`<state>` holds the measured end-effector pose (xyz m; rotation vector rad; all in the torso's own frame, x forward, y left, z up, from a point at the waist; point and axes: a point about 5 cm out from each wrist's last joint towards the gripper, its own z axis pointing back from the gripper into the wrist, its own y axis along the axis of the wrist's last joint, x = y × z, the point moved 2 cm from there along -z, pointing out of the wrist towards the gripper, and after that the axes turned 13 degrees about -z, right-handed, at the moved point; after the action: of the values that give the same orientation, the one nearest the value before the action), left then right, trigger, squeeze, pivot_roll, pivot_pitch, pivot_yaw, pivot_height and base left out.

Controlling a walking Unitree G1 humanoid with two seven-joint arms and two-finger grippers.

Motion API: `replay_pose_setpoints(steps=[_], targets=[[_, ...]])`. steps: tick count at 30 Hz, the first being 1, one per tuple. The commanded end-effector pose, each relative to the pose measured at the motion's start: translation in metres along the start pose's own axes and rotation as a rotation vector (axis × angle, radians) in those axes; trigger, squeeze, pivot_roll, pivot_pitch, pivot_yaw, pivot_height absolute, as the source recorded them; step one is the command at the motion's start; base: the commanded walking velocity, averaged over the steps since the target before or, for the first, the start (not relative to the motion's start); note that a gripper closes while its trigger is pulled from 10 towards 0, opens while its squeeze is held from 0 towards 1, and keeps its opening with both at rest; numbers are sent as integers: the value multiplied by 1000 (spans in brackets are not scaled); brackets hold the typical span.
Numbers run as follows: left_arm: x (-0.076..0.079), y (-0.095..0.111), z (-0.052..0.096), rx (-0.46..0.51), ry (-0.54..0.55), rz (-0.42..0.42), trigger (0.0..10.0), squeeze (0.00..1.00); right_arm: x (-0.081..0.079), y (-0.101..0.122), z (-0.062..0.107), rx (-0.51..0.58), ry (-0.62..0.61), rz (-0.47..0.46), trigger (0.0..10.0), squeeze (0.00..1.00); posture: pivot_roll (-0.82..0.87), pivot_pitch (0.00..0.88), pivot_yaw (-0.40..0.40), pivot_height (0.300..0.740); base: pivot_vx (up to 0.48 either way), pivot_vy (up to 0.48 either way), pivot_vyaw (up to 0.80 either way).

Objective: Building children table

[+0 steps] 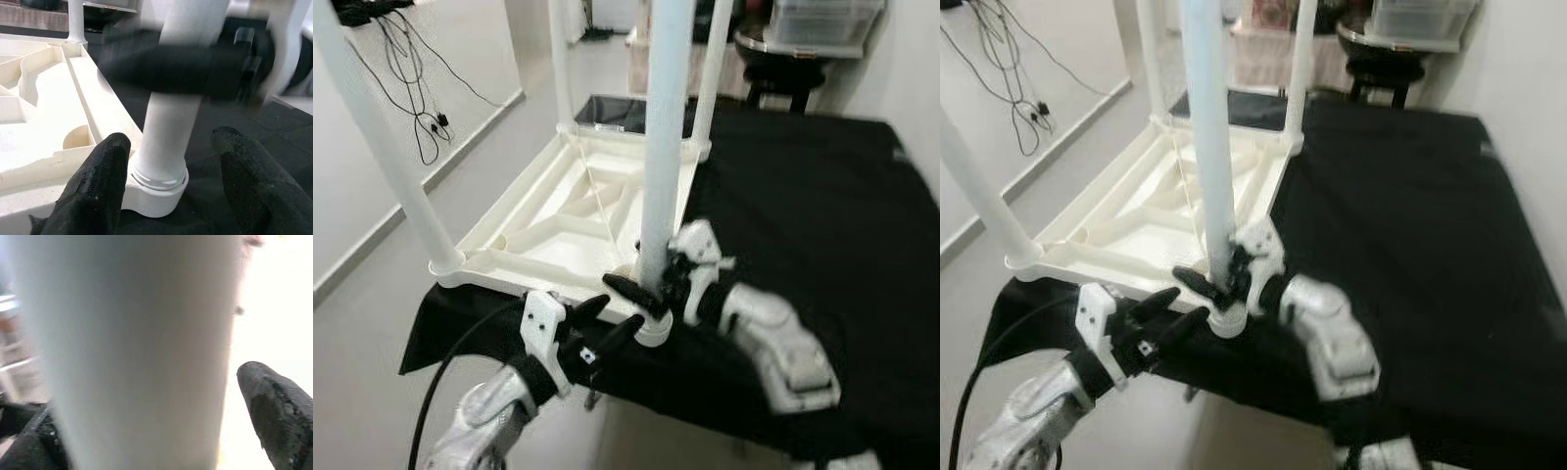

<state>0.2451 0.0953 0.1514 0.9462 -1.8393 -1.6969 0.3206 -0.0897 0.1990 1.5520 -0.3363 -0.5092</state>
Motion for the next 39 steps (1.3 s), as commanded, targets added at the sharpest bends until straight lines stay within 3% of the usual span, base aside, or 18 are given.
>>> replay_pose_setpoints(steps=[1, 4, 12, 13, 17, 27, 28, 29, 32, 33, 34, 35, 36, 38, 39], targets=[[0, -2, 1, -12, 4, -10, 10000, 0, -1, -3, 1, -71, 154, 46, 10000, 0, -4, 58, -10, 740, 0, 0, 0], [0, -2, 2, -13, 9, -13, 10000, 0, 6, -3, 0, -127, 218, 59, 10000, 0, 10, 61, -16, 740, 0, 0, 0], [2, -1, 4, -15, 14, -16, 10000, 0, 19, 2, -11, -149, 270, 23, 10000, 0, 23, 68, -19, 740, 0, 0, 0], [2, -1, 4, -16, 14, -16, 10000, 0, 23, 2, -12, -142, 260, 5, 0, 0, 27, 72, -21, 740, 0, 0, 0], [3, 0, 4, -17, 15, -16, 10000, 0, 29, 2, -13, -133, 251, -16, 0, 0, 26, 74, -20, 740, 0, 0, 0], [4, 1, 4, -14, 15, -7, 10000, 0, 35, -12, 12, -138, 202, -34, 0, 0, -1, 94, -15, 740, 0, 0, 0], [4, 2, 4, -13, 15, -5, 10000, 0, 35, -17, 17, -133, 136, -39, 0, 0, -7, 99, -20, 740, 0, 0, 0], [4, 2, 5, -13, 15, -3, 10000, 0, 36, -23, 20, -108, -15, -47, 0, 0, -6, 104, -30, 740, 0, 0, 0], [4, 2, 6, -13, 15, -2, 10000, 0, 37, -27, 23, -90, -124, -51, 0, 0, -6, 104, -30, 740, 0, 0, 0], [2, 2, 8, -14, 15, 0, 10000, 0, 36, -47, 35, -80, -488, -113, 0, 0, -15, 105, -34, 740, 0, 0, 0], [2, 2, 8, -16, 14, 2, 10000, 0, 17, -68, 40, -108, -627, -147, 0, 0, -1, 112, -12, 740, 0, 0, 0], [2, 2, 8, -16, 14, 2, 10000, 0, 17, -68, 40, -108, -627, -147, 0, 0, -1, 112, -12, 740, 0, 0, 0], [1, 1, 9, -16, 13, 3, 10000, 0, 2, -79, 44, -124, -693, -170, 0, 0, -1, 112, -12, 740, 0, 0, 0], [1, 0, 9, -20, 10, 3, 10000, 0, 9, -73, 45, -124, -732, -117, 0, 0, -30, 86, 5, 740, 0, 0, 0], [1, -1, 9, -23, -2, 5, 10000, 0, 16, -68, 39, -137, -707, -44, 0, 0, 5, 85, -23, 740, 0, 0, 0]])
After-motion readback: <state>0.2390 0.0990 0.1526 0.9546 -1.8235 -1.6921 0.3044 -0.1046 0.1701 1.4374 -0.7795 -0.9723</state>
